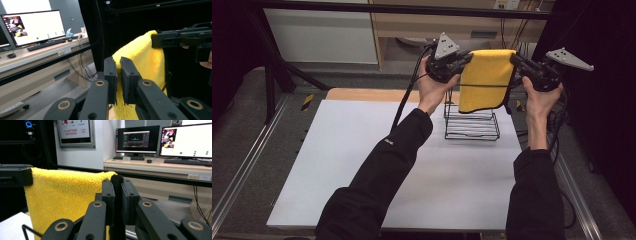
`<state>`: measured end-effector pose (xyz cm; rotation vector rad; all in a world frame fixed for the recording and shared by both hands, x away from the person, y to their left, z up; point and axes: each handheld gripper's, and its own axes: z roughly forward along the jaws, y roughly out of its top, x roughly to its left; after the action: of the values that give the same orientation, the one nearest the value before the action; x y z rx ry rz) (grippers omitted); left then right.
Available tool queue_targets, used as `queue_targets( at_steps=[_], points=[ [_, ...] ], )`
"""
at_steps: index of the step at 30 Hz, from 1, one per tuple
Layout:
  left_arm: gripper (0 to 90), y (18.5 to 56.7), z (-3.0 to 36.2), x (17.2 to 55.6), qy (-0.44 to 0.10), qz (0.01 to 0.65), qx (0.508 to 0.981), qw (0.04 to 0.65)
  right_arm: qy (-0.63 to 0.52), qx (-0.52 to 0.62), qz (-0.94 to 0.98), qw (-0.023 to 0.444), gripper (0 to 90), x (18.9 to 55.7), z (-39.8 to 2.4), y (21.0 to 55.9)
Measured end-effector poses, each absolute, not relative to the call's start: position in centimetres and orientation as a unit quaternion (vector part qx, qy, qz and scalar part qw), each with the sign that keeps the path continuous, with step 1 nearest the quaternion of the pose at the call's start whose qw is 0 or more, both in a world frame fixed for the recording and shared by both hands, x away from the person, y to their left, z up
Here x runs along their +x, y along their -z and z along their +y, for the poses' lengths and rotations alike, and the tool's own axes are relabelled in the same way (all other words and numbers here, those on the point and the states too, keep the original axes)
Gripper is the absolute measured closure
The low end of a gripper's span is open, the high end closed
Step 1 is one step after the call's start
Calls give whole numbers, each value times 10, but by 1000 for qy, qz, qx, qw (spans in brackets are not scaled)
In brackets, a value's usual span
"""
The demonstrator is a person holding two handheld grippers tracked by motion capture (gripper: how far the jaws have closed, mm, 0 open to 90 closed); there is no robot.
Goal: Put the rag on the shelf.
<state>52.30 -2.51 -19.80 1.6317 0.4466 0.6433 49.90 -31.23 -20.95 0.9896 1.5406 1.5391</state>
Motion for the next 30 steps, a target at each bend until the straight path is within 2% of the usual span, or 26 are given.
queue_targets(
  at_steps=[11,30],
  points=[
    [836,191,-16,517,-275,197,703,625,-610,365,598,371,828,485,-309,203],
    [830,207,-12,492,-234,200,722,620,-596,375,612,359,825,460,-308,216]
  ],
)
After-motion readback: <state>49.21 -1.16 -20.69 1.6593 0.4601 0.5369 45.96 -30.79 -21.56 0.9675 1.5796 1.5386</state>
